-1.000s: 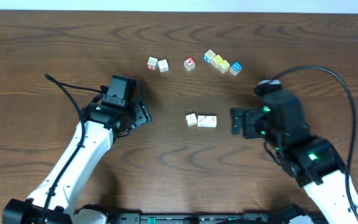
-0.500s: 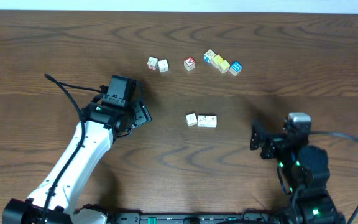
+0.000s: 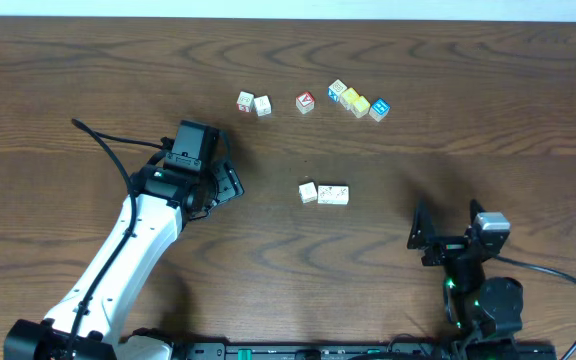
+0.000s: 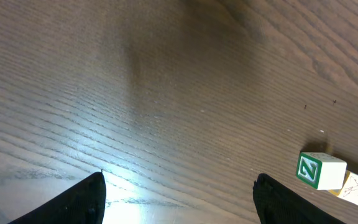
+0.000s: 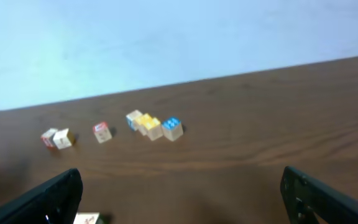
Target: Lift 3 blocks
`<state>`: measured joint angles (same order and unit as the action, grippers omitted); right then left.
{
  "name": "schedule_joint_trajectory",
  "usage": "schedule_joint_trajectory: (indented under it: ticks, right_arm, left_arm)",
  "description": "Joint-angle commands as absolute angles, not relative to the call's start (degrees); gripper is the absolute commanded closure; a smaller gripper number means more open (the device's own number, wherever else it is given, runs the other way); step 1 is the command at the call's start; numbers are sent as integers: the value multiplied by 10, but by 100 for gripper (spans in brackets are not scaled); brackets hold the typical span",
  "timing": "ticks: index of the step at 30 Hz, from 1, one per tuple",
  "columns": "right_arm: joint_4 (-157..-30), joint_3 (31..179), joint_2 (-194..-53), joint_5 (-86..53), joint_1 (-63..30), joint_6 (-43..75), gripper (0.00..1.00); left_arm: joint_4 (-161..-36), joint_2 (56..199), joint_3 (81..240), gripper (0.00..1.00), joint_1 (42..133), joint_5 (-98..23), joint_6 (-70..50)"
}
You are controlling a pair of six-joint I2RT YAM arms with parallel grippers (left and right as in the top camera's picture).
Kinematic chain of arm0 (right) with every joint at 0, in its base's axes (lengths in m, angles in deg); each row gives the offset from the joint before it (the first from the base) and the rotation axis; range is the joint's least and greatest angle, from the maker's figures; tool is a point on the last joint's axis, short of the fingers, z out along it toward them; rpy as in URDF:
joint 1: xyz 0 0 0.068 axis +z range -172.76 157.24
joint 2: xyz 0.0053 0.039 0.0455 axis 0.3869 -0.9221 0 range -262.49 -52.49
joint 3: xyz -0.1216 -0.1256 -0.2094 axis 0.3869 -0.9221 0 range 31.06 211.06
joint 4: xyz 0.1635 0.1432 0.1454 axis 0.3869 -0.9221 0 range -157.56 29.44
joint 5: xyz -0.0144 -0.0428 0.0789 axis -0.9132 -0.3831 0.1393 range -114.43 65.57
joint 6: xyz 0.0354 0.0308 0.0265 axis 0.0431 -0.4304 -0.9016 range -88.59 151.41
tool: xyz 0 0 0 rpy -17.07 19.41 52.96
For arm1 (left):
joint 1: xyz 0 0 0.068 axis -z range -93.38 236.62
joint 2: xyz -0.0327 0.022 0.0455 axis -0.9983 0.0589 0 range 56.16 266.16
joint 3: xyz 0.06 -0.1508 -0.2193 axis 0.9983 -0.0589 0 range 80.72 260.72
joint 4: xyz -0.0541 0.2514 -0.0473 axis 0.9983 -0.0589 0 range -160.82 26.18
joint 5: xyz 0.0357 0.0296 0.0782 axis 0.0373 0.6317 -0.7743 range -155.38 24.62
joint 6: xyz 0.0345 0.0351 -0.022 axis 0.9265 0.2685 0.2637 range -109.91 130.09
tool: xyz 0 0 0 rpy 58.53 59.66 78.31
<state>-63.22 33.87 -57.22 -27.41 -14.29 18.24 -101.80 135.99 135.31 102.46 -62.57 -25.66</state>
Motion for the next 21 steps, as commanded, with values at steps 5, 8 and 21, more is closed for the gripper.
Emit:
schedule_joint_trajectory:
  ticks: [5,8,21]
  right_arm:
    - [-629,313,-528,-302,-168,182,1]
    - [-631,314,-528,-302,-176,182,1]
    - [-644,314,-528,-293,-201,227,1]
  left_arm:
    - [-1020,1355,1364,24,1022,-633,-251]
    - [-1020,1355,1365,24,1022,-633,-251]
    - [-1020,1355,1364,24,1022,-633,-251]
